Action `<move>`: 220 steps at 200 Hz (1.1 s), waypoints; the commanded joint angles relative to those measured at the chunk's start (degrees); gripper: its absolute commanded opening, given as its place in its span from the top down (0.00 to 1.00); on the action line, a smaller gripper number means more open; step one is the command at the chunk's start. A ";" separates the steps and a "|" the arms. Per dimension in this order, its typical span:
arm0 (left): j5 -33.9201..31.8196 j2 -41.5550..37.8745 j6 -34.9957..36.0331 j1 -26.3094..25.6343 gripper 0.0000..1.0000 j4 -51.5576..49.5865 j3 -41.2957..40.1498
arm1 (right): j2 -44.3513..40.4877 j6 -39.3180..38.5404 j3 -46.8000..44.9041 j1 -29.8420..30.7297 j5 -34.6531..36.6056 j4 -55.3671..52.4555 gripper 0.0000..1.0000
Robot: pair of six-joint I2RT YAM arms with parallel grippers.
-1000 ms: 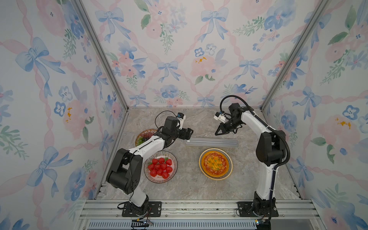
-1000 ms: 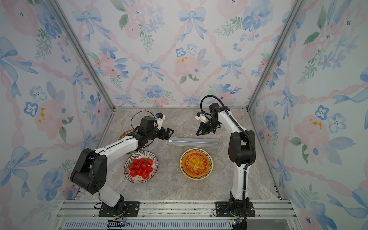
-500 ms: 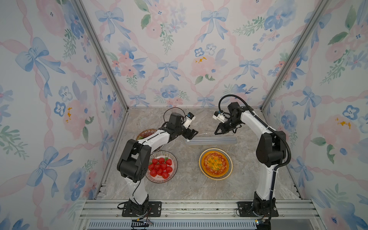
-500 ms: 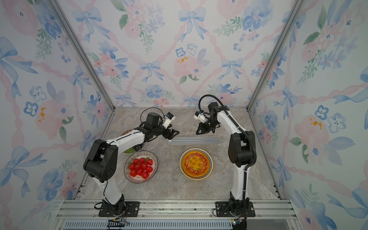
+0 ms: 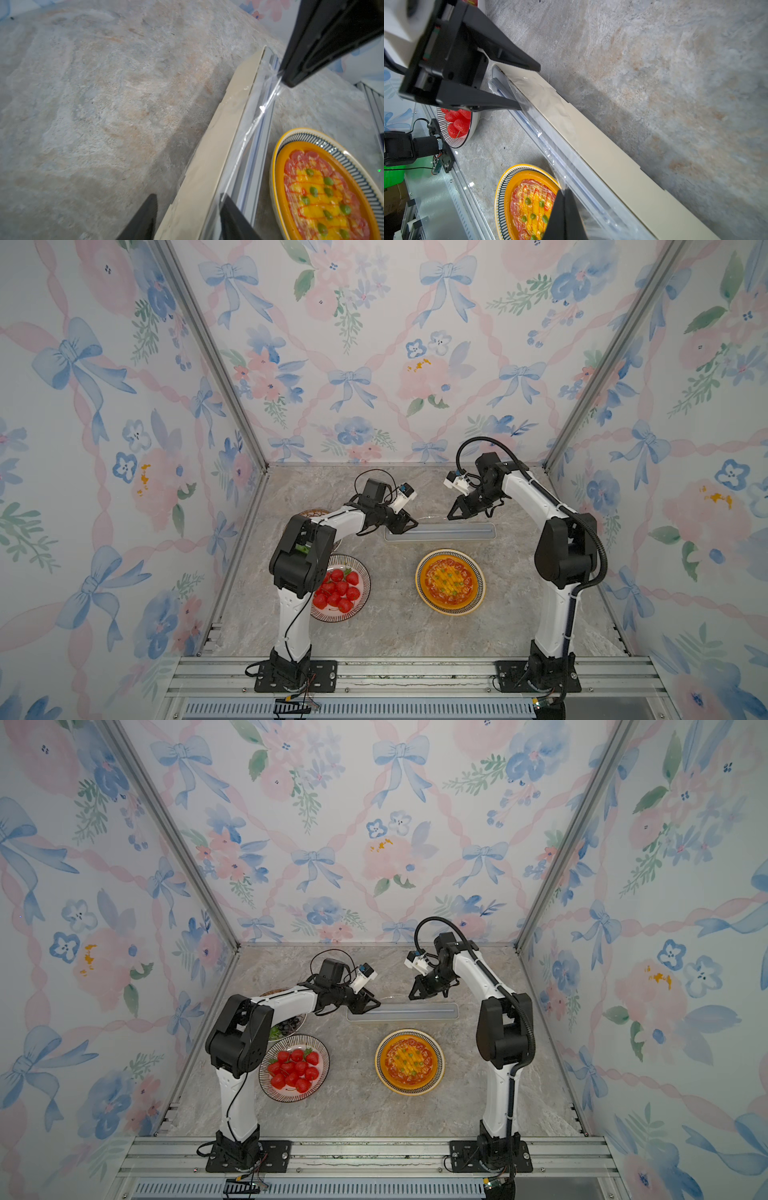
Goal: Wrap the plate with plastic wrap
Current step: Pull the plastic wrap from the plastic wrap cutting box.
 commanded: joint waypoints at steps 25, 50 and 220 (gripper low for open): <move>3.51 1.43 1.49 -0.36 1.00 -2.24 2.01 | -0.66 -0.58 0.46 -1.38 0.17 0.37 0.96; 4.37 0.51 2.04 -0.27 1.00 -2.26 2.25 | -1.64 -0.96 -0.80 -4.51 -1.11 2.18 0.61; 2.06 -0.88 2.17 -0.26 1.00 -2.67 2.15 | 10.32 -4.95 -0.79 -8.62 -14.80 0.13 0.52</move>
